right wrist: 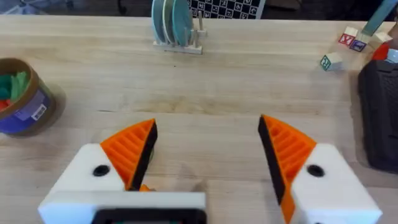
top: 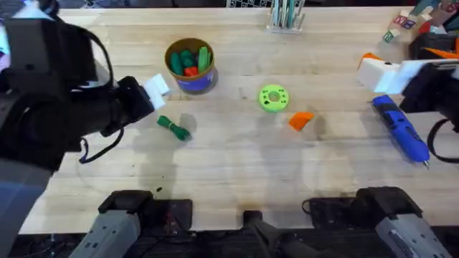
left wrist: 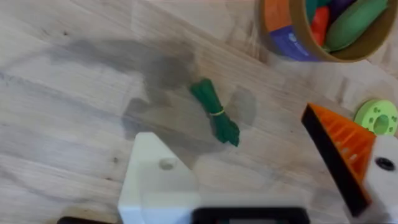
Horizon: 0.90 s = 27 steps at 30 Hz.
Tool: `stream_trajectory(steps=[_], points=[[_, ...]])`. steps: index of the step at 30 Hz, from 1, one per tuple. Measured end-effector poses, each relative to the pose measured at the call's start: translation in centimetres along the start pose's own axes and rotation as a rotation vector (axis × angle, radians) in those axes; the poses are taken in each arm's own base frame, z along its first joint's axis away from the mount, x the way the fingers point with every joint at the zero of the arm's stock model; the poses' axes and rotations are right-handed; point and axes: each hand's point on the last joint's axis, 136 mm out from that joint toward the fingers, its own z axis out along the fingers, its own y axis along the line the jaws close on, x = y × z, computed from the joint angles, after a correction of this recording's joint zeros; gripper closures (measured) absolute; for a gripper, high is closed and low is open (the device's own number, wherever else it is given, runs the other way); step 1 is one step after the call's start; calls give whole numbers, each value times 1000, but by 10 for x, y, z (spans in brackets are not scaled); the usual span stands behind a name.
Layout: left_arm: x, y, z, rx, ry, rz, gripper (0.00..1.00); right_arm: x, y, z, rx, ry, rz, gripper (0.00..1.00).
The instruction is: Pick up the gripper from the table and insert it into the empty holder that is missing its gripper. Then pick up a screw, insert it into the mounting hole, and use the screwdriver to tighten it. Finally, clean up the table by picking up the vegetable and placing it into the bucket.
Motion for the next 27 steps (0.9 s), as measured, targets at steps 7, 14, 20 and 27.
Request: stream_trajectory(steps=[7, 14, 20, 27], points=[[14, 7, 39, -78, 149, -92, 592, 0, 0, 0, 0, 0, 0, 10], [13, -6, 33, -29, 118, -42, 481, 4, 0, 0, 0, 15, 0, 10], [-2, -67, -14, 241, -94, 226, 12, 10, 0, 0, 0, 41, 0, 10], [-14, -134, -84, 576, -346, 418, 10, 15, 0, -1, 0, 63, 1, 10]])
